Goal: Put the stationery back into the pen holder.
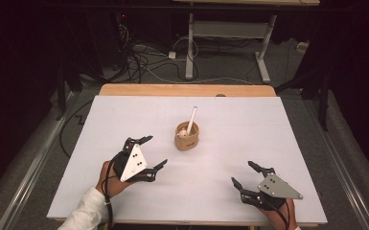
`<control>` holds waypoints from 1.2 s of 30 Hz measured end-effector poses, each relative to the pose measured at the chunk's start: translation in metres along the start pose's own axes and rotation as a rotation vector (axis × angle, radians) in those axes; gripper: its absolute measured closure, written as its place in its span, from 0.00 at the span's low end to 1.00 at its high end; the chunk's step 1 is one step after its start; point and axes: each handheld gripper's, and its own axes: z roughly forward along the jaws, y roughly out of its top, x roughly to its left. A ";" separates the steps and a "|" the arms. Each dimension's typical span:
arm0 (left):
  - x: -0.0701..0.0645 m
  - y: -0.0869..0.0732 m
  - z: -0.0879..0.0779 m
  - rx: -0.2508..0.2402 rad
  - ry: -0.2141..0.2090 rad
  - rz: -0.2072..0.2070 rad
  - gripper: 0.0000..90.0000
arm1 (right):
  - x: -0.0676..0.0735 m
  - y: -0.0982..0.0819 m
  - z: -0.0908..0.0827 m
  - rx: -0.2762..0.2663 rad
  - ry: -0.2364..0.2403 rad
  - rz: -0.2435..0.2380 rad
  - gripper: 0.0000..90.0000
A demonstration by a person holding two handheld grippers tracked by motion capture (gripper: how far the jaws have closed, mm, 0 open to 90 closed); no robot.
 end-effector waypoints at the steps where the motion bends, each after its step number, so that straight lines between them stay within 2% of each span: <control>1: 0.000 -0.002 -0.002 0.003 0.006 0.001 0.19 | 0.000 0.000 0.000 -0.001 0.000 0.001 0.28; 9: -0.003 -0.019 -0.012 0.023 -0.007 -0.015 0.19 | -0.001 0.000 -0.001 -0.003 -0.005 -0.002 0.28; 20: -0.005 -0.041 -0.023 0.028 0.019 -0.028 0.19 | -0.003 -0.001 -0.002 -0.004 -0.014 0.006 0.28; 27: -0.006 -0.058 -0.030 0.066 0.037 -0.045 0.19 | -0.003 -0.001 -0.003 -0.001 -0.017 -0.006 0.28; 33: -0.008 -0.072 -0.034 0.107 0.038 -0.073 0.19 | -0.003 -0.002 -0.004 0.000 -0.021 -0.007 0.28; 36: -0.007 -0.080 -0.037 0.126 0.032 -0.103 0.19 | -0.003 -0.002 -0.003 0.002 -0.022 -0.009 0.28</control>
